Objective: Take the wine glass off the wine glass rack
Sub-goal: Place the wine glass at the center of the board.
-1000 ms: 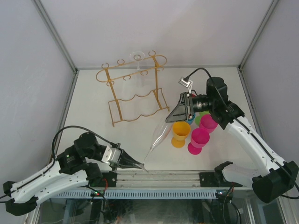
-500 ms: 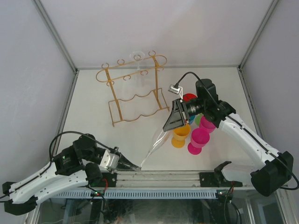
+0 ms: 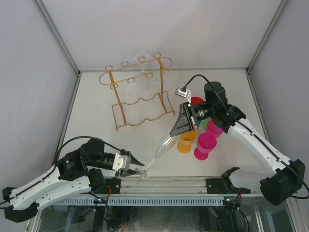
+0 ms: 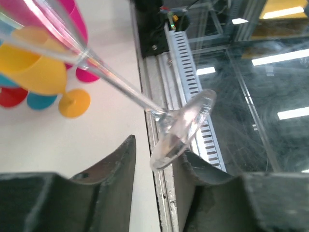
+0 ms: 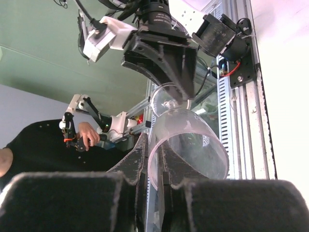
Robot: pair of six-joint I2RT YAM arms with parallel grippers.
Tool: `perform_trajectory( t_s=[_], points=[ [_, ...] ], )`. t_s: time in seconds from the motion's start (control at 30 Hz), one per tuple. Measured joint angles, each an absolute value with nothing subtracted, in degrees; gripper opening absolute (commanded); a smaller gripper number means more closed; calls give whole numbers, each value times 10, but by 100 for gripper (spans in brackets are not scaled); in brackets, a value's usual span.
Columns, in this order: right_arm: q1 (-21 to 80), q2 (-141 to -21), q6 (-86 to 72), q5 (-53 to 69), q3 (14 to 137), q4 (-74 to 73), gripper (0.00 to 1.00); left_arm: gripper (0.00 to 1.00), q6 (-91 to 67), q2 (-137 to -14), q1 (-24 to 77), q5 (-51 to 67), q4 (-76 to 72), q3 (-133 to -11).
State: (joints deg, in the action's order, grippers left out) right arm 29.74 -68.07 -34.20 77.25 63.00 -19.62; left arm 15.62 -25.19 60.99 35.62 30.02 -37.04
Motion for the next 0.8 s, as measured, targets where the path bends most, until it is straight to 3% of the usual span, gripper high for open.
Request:
perform_trajectory(
  t_s=[0.07, 0.2, 0.4, 0.8],
  points=[
    [299, -671, -337, 765, 630, -197, 0, 62, 151, -259, 607, 328, 306, -370],
    [306, -648, -324, 742, 630, -204, 0, 80, 145, -262, 602, 290, 304, -370],
    [333, -638, -246, 674, 675, -310, 0, 100, 145, -256, 602, 257, 310, -370],
    [359, -623, -166, 526, 719, -404, 0, 100, 141, -230, 599, 218, 315, -370]
  ],
)
